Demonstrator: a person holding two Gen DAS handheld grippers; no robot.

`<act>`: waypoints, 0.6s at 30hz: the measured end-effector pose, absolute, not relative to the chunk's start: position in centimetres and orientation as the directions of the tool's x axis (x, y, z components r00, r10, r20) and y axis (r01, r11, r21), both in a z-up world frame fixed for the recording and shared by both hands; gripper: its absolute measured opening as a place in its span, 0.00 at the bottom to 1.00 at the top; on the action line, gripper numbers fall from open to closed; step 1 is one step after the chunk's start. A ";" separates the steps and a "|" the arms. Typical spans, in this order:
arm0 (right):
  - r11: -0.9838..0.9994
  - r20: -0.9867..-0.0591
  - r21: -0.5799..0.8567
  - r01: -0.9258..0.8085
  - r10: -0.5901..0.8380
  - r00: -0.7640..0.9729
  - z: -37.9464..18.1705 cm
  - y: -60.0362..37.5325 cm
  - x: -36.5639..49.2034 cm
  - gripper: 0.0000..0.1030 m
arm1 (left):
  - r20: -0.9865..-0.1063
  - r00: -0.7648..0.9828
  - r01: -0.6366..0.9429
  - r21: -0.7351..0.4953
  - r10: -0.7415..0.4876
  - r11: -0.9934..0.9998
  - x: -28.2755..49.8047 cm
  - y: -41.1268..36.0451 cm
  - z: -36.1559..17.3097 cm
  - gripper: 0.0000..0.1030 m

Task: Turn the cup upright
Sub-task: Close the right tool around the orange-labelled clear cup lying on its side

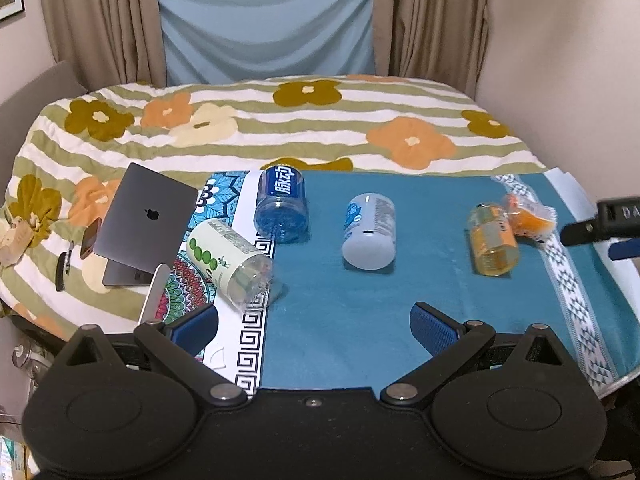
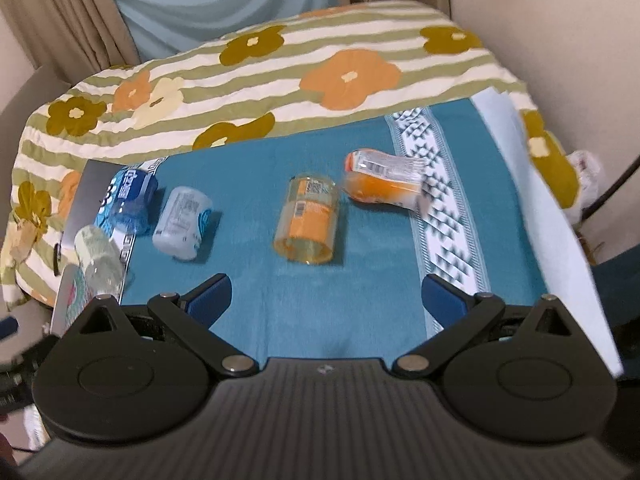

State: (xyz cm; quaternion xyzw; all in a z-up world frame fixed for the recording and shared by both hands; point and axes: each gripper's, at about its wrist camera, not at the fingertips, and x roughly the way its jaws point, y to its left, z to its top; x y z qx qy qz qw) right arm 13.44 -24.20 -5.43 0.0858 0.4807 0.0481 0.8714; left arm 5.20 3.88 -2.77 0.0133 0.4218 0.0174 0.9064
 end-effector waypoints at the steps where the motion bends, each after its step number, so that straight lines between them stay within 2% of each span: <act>1: 0.978 -0.834 0.209 0.001 0.177 0.522 -5.9 -24.2 14.6 1.00 | -0.767 0.640 -0.021 0.036 0.041 0.999 5.7 4.1 -3.0 1.00; 7: 0.965 -0.862 0.260 0.025 0.221 0.456 -9.3 -23.7 20.2 1.00 | -0.784 0.620 -0.021 0.038 0.043 0.999 8.1 4.6 -4.6 1.00; 18: 0.971 -0.905 0.237 0.038 0.207 0.372 -14.3 -22.2 26.9 1.00 | -0.830 0.558 0.010 0.010 0.003 1.000 10.9 4.3 -7.1 1.00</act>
